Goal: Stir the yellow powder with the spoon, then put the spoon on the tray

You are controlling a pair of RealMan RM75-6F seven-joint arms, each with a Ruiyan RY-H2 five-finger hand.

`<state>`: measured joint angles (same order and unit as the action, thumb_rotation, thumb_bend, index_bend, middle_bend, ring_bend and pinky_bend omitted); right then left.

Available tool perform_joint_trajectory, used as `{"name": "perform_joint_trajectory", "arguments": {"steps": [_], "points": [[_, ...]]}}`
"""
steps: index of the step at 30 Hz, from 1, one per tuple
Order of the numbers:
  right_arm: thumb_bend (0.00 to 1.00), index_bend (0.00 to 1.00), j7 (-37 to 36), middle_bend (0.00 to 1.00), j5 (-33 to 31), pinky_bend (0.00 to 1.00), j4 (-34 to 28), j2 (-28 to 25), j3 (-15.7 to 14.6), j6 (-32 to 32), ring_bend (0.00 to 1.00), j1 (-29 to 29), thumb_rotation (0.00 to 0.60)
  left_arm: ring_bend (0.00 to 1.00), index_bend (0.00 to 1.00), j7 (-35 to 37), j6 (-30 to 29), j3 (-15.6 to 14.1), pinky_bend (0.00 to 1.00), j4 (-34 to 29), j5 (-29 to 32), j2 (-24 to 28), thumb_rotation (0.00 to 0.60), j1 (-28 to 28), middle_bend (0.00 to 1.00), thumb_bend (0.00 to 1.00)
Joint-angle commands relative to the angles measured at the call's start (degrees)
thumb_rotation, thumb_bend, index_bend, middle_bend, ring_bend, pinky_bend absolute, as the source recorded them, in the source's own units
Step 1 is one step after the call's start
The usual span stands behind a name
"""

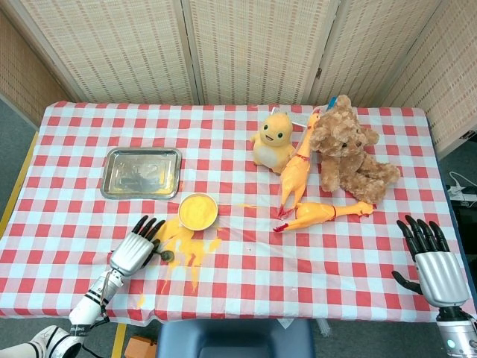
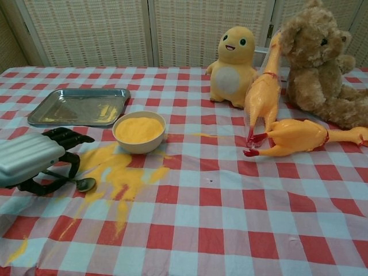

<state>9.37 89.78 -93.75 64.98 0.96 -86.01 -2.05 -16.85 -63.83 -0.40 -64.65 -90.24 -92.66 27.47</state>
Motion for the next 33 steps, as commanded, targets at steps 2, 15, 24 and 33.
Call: {"name": "perform_joint_trajectory", "arguments": {"steps": [2, 15, 24, 33], "points": [[0.07, 0.0, 0.0, 0.0, 0.0, 0.0, 0.0, 0.0, 0.0, 0.0, 0.0, 0.0, 0.6, 0.0, 0.52, 0.0, 0.0, 0.0, 0.0, 0.0, 0.1, 0.0, 0.6, 0.0, 0.0, 0.49], [0.07, 0.0, -0.1, 0.0, 0.0, 0.0, -0.1, -0.1, -0.1, 0.1, 0.0, 0.0, 0.6, 0.0, 0.5, 0.4, -0.2, -0.8, 0.0, 0.3, 0.6, 0.0, 0.6, -0.1, 0.0, 0.49], [0.07, 0.0, -0.2, 0.0, 0.2, 0.0, -0.2, -0.1, -0.2, -0.1, 0.0, 0.1, 0.6, 0.0, 0.6, 0.3, -0.1, -0.9, 0.0, 0.8, 1.0, -0.4, 0.6, 0.0, 0.0, 0.49], [0.07, 0.0, -0.5, 0.0, 0.6, 0.0, -0.2, -0.3, -0.3, -0.5, 0.0, 0.2, 0.6, 0.0, 0.77, 1.9, -7.3, -0.5, 0.0, 0.7, -1.3, 0.3, 0.6, -1.6, 0.1, 0.51]]}}
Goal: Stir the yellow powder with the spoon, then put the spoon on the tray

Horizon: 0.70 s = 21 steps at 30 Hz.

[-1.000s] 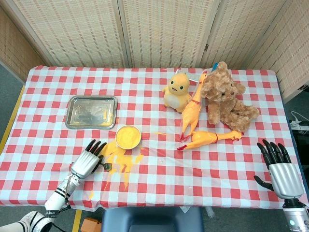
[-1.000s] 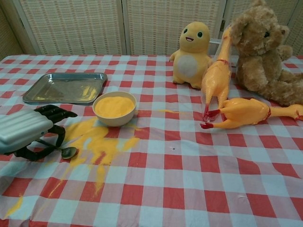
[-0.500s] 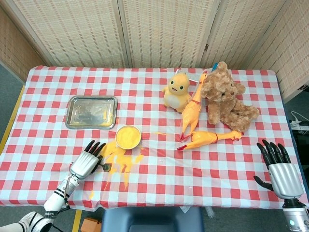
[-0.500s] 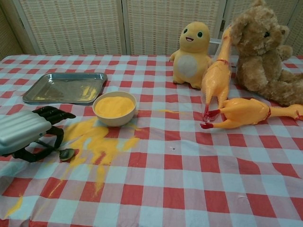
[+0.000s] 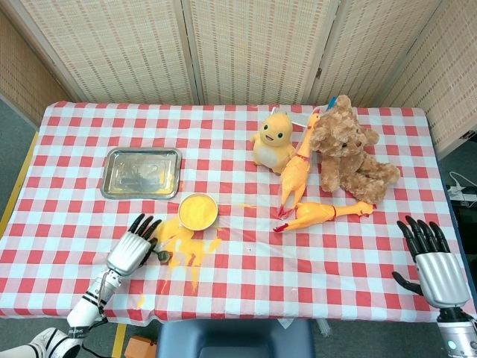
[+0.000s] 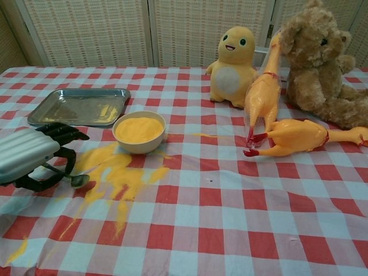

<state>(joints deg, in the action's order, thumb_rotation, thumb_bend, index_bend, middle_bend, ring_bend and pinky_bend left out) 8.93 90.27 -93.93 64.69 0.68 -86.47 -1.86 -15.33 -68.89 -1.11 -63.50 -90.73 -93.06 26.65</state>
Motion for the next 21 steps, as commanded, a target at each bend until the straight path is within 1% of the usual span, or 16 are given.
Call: {"name": "perform_joint_trajectory", "arguments": {"steps": [1, 4, 7, 9, 15, 18, 21], "points": [[0.07, 0.0, 0.0, 0.0, 0.1, 0.0, 0.0, 0.0, -0.1, -0.1, 0.0, 0.0, 0.6, 0.0, 0.77, 0.4, -2.8, 0.3, 0.0, -0.9, -0.8, 1.1, 0.6, -1.0, 0.1, 0.51], [0.07, 0.0, -0.2, 0.0, 0.4, 0.0, -0.2, -0.1, -0.2, -0.2, 0.0, 0.1, 0.6, 0.0, 0.77, 0.5, -5.3, 1.1, 0.0, -2.9, -0.8, 2.6, 0.6, -1.7, 0.1, 0.51], [0.07, 0.0, -0.3, 0.0, 0.6, 0.0, -0.3, -0.2, -0.2, -0.4, 0.0, 0.1, 0.6, 0.0, 0.77, 0.1, -7.4, 2.8, 0.0, -6.3, -0.6, 4.5, 0.6, -1.7, 0.1, 0.5], [0.07, 0.0, -0.4, 0.0, 0.7, 0.0, -0.3, -0.3, -0.3, -0.2, 0.0, 0.1, 0.6, 0.0, 0.77, -2.1, -7.9, 4.4, 0.0, -9.1, -0.2, 5.7, 0.6, -1.0, 0.1, 0.5], [0.07, 0.0, -1.0, 0.0, 0.5, 0.0, -0.2, -0.5, -0.2, 0.3, 0.0, -0.2, 0.6, 0.0, 0.76, -9.6, -4.3, 8.9, 0.0, -16.9, 3.0, 6.9, 0.6, 2.6, 0.1, 0.5], [0.07, 0.0, -1.4, 0.0, 0.1, 0.0, -0.2, -0.6, 0.0, 0.6, 0.0, -0.3, 0.6, 0.0, 0.75, -15.0, -1.4, 11.2, 0.0, -18.3, 5.8, 5.6, 0.6, 5.0, 0.1, 0.51], [0.07, 0.0, -1.1, 0.0, -0.2, 0.0, -0.1, -0.7, 0.1, 0.7, 0.0, -0.4, 0.6, 0.0, 0.75, -20.1, 2.1, 13.6, 0.0, -17.9, 10.1, 3.3, 0.6, 7.6, 0.1, 0.51]]}}
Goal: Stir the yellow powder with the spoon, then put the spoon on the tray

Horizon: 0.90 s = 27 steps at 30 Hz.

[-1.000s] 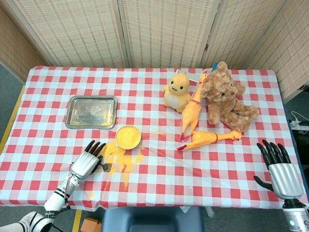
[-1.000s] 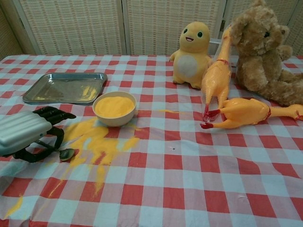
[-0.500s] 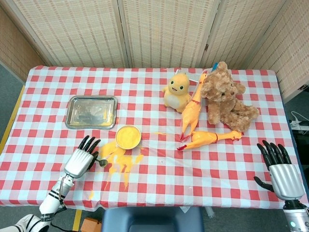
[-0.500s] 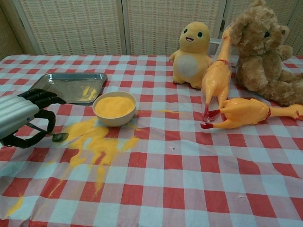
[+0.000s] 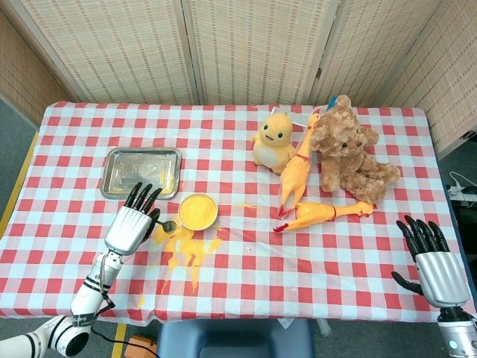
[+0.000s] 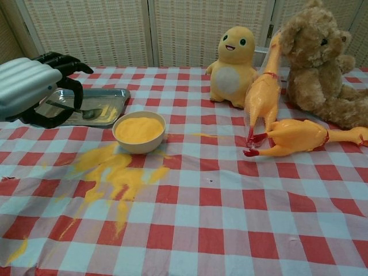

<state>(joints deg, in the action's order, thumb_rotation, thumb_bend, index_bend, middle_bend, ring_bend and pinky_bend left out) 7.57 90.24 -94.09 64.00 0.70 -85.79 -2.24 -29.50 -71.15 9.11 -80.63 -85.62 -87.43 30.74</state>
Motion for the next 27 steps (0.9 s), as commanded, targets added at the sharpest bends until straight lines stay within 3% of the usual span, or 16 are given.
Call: {"name": "perform_joint_trajectory", "arguments": {"steps": [1, 9, 19, 27], "points": [[0.07, 0.0, 0.2, 0.0, -0.2, 0.0, 0.0, -0.1, 0.1, 0.0, 0.0, 0.0, 0.6, 0.0, 0.74, -7.5, 5.2, 3.9, 0.0, -0.3, 6.3, -3.2, 0.6, 4.3, 0.1, 0.51], [0.07, 0.0, -1.6, 0.0, -1.2, 0.0, 0.0, -0.8, 0.5, 0.5, 0.0, -0.2, 0.6, 0.0, 0.74, -16.8, 9.4, 7.2, 0.0, 6.8, 14.0, -10.9, 0.6, 10.7, 0.1, 0.51], [0.07, 0.0, -3.3, 0.0, -1.3, 0.0, 0.0, -1.5, 0.6, 0.6, 0.0, -0.3, 0.6, 0.0, 0.7, -20.5, 9.3, 6.5, 0.0, 11.4, 16.9, -15.3, 0.6, 13.6, 0.09, 0.51], [0.07, 0.0, -3.0, 0.0, -1.1, 0.0, 0.1, -1.4, 0.3, 0.9, 0.0, -0.4, 0.6, 0.0, 0.48, -18.9, 5.2, 3.9, 0.0, 5.1, 13.7, -11.5, 0.6, 12.0, 0.06, 0.5]]}}
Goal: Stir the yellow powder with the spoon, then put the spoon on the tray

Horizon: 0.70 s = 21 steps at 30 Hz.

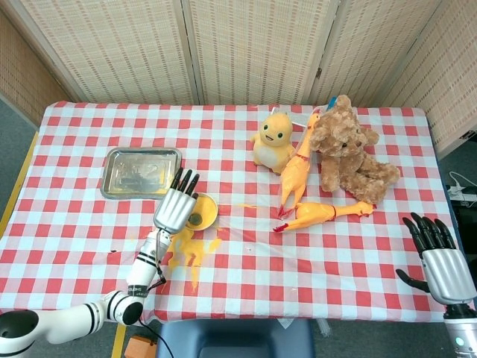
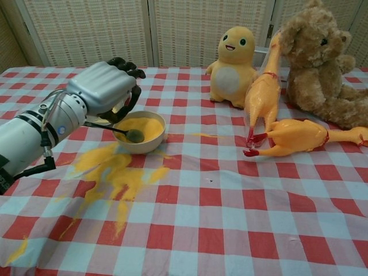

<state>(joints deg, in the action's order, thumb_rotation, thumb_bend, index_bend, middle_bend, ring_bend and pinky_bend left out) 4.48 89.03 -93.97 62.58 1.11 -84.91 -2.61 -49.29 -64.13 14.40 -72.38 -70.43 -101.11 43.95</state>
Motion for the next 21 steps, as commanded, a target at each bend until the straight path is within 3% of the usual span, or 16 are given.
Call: {"name": "perform_joint_trajectory", "arguments": {"steps": [1, 7, 13, 17, 21], "points": [[0.07, 0.0, 0.2, 0.0, 0.2, 0.0, -0.1, 0.1, -0.1, -0.1, 0.0, 0.0, 0.6, 0.0, 0.48, 1.1, -2.3, -1.9, 0.0, -4.4, -1.9, 3.0, 0.6, -1.7, 0.06, 0.5], [0.07, 0.0, 0.3, 0.0, 1.2, 0.0, -0.4, 0.1, -0.4, -1.1, 0.0, 0.4, 0.6, 0.0, 0.42, 3.6, -3.5, -5.2, 0.0, -11.5, -1.1, 9.6, 0.6, -5.9, 0.04, 0.49], [0.07, 0.0, 0.7, 0.0, 2.3, 0.0, -0.6, 0.2, -0.8, -1.5, 0.0, 0.5, 0.6, 0.0, 0.33, 5.9, -4.8, -6.9, 0.0, -10.3, -1.3, 11.9, 0.6, -8.2, 0.02, 0.47], [0.07, 0.0, 1.2, 0.0, 2.6, 0.0, -0.7, 0.4, -1.0, -1.4, 0.0, 0.4, 0.6, 0.0, 0.38, 10.2, -8.0, -8.9, 0.0, -2.7, -6.9, 9.2, 0.6, -8.9, 0.03, 0.47], [0.07, 0.0, 1.4, 0.0, 3.1, 0.0, -0.7, 0.5, -1.2, -1.6, 0.0, 0.5, 0.6, 0.0, 0.41, 16.9, -12.0, -11.7, 0.0, 9.7, -13.9, 3.8, 0.6, -9.4, 0.03, 0.46]]}}
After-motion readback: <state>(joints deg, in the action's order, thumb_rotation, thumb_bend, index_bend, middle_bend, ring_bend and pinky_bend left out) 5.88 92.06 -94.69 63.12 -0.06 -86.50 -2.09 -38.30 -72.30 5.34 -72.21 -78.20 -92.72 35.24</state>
